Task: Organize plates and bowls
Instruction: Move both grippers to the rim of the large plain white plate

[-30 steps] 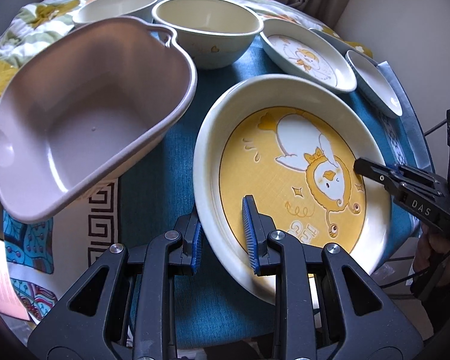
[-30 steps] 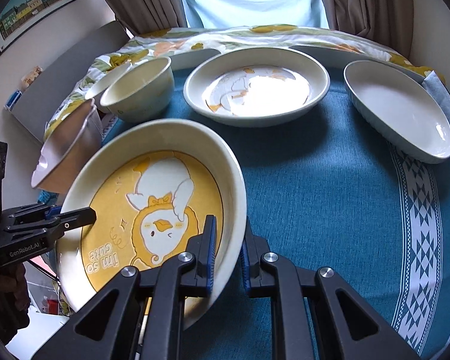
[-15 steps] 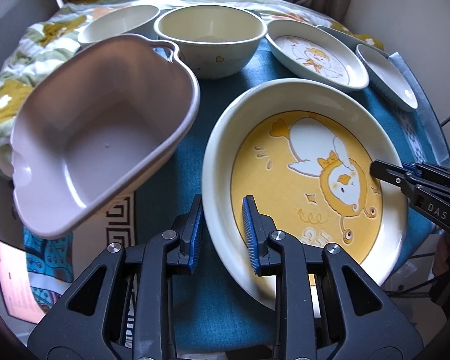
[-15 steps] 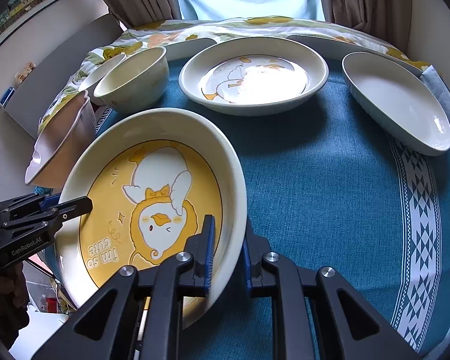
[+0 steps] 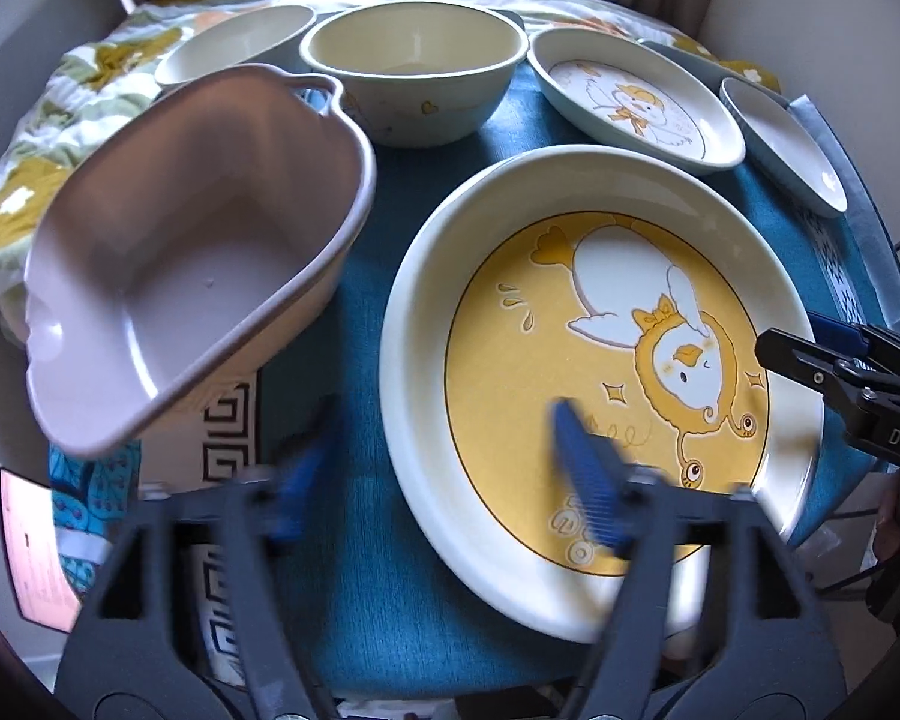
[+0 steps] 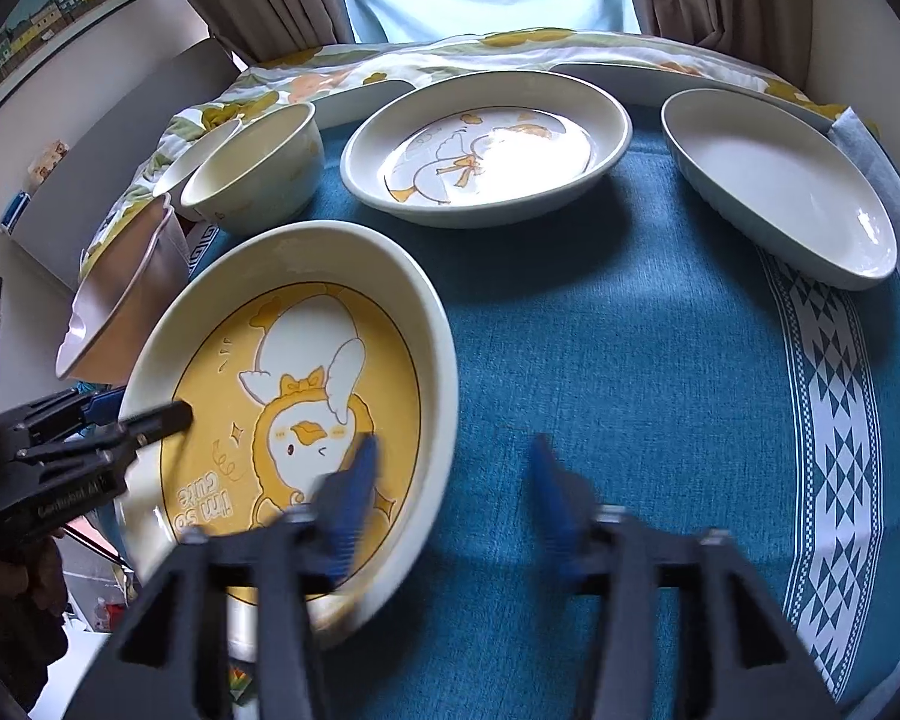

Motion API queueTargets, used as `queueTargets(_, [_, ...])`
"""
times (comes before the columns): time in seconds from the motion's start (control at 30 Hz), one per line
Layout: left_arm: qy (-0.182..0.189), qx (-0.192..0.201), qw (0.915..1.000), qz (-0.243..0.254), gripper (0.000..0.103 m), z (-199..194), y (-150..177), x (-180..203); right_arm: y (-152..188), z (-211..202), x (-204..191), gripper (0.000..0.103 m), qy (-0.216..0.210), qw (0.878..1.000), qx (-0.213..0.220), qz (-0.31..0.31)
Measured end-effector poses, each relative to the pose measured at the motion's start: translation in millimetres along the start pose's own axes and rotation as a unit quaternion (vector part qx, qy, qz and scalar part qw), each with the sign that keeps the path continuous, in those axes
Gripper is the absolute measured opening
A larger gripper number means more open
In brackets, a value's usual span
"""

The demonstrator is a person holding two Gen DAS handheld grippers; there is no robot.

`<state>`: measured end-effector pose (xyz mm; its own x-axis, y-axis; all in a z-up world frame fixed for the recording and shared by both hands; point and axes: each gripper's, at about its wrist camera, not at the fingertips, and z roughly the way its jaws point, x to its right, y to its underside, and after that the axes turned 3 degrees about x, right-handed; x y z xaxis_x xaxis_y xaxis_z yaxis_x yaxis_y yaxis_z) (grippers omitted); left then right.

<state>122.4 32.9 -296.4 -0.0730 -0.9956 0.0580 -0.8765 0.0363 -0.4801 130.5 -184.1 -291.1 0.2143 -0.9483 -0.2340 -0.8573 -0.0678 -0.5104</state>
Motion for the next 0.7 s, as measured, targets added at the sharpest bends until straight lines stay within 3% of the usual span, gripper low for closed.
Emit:
queueTargets(0.07, [-0.001,0.006,1.0000,0.000,0.088,-4,4,2,1,-3,0,0.064,0.000,1.000,0.003,0.001])
queueTargets(0.13, [-0.003,0.008,1.0000,0.003,0.089,-9,5,4,1,-7,0,0.095,0.001,1.000,0.006,-0.001])
queueTargets(0.17, [0.001,0.008,1.0000,0.004,0.089,-13,6,5,1,-10,0,0.100,0.001,1.000,0.011,-0.002])
queueTargets(0.3, [0.029,0.017,0.9994,0.005,0.089,-44,-1,9,-1,-34,0,0.102,0.005,0.999,0.033,-0.002])
queueTargets(0.47, [0.047,0.087,0.9944,0.035,0.091,-103,-40,32,-12,-82,10,0.102,0.021,0.997,0.075,0.012])
queueTargets(0.57, [0.081,0.130,0.9863,0.061,0.102,-127,-74,53,-21,-111,17,0.102,0.040,0.994,0.105,0.019])
queueTargets(0.7, [0.154,0.152,0.9717,0.094,0.103,-138,-122,91,-33,-151,35,0.102,0.080,0.988,0.122,0.048])
